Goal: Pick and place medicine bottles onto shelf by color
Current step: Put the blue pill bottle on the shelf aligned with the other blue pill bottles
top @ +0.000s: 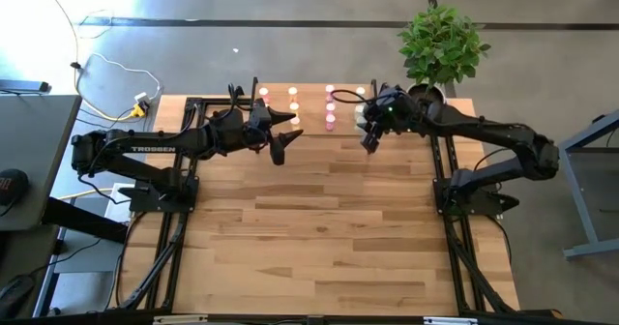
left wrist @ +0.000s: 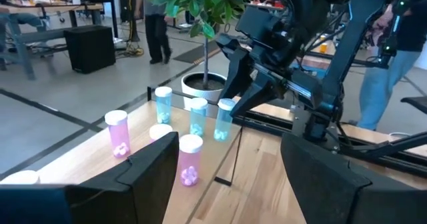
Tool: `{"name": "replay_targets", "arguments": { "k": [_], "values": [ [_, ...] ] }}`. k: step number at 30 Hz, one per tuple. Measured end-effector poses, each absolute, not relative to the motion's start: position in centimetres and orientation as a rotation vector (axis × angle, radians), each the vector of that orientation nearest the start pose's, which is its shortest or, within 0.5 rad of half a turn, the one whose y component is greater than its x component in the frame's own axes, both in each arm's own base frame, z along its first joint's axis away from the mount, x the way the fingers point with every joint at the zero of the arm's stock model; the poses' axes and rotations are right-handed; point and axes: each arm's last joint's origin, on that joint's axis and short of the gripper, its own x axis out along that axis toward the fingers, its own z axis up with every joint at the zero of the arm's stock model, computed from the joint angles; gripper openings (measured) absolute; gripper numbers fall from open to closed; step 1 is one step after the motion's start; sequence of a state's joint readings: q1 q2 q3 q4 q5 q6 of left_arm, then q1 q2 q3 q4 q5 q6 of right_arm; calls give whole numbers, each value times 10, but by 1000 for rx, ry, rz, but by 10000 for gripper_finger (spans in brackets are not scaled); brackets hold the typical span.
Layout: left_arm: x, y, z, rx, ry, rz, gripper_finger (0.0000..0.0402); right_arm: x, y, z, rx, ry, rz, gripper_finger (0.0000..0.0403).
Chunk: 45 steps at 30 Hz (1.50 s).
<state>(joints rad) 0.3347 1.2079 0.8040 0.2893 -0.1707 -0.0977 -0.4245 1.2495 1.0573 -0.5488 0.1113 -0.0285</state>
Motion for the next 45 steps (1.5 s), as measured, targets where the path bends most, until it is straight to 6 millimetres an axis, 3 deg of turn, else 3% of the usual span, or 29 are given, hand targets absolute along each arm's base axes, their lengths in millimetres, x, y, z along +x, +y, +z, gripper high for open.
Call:
{"name": "replay_targets", "arguments": {
  "k": [8,13,45],
  "values": [
    [254,94,298,-98,92,512,255,238,-117,296,103,767,-451,103],
    [254,94,298,-98,91,532,255,243,-119,304,91,756,-441,103],
    [254,94,298,-98,90,537,255,245,-121,298,50,844,-451,110]
  ]
}}
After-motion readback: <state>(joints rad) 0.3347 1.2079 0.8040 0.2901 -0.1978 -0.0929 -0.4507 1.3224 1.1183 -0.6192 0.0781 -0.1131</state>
